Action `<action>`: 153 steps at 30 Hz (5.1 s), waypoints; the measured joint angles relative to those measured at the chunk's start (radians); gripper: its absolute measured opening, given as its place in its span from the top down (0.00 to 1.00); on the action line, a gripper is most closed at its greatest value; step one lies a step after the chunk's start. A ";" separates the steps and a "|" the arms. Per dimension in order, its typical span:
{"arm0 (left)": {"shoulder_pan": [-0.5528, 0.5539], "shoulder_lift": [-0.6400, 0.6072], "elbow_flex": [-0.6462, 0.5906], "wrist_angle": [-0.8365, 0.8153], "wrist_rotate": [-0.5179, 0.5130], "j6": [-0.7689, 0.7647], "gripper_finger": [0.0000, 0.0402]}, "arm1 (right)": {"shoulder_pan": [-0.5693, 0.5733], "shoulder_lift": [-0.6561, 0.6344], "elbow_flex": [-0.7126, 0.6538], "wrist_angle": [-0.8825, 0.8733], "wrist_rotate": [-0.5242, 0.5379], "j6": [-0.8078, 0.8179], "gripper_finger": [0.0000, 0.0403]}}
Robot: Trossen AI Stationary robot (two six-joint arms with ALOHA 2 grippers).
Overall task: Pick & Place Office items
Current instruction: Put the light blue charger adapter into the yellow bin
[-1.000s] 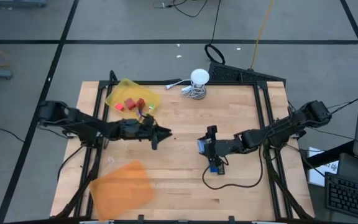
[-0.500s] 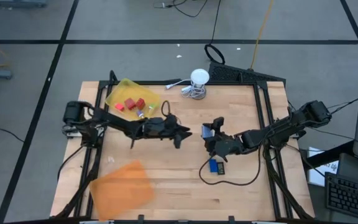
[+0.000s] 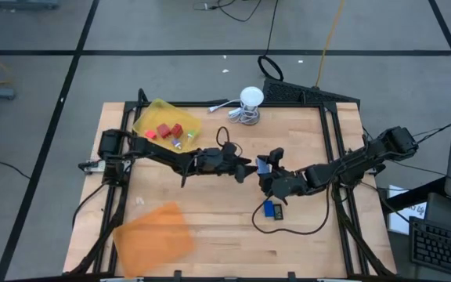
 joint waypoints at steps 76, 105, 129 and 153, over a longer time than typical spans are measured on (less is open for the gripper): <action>0.013 -0.001 0.123 -0.193 -0.006 0.310 0.70 | 0.011 -0.094 0.002 0.006 0.013 0.189 0.15; -0.033 -0.412 -0.181 -0.393 -0.356 0.464 0.70 | 0.010 -0.171 -0.044 -0.114 0.037 0.357 0.18; -0.012 -0.597 -0.612 -0.326 -1.080 0.203 0.69 | 0.008 -0.171 -0.050 -0.081 0.010 0.354 0.18; 0.278 -1.014 -0.616 -0.745 -0.713 0.242 0.70 | 0.008 -0.170 -0.064 -0.048 0.009 0.357 0.18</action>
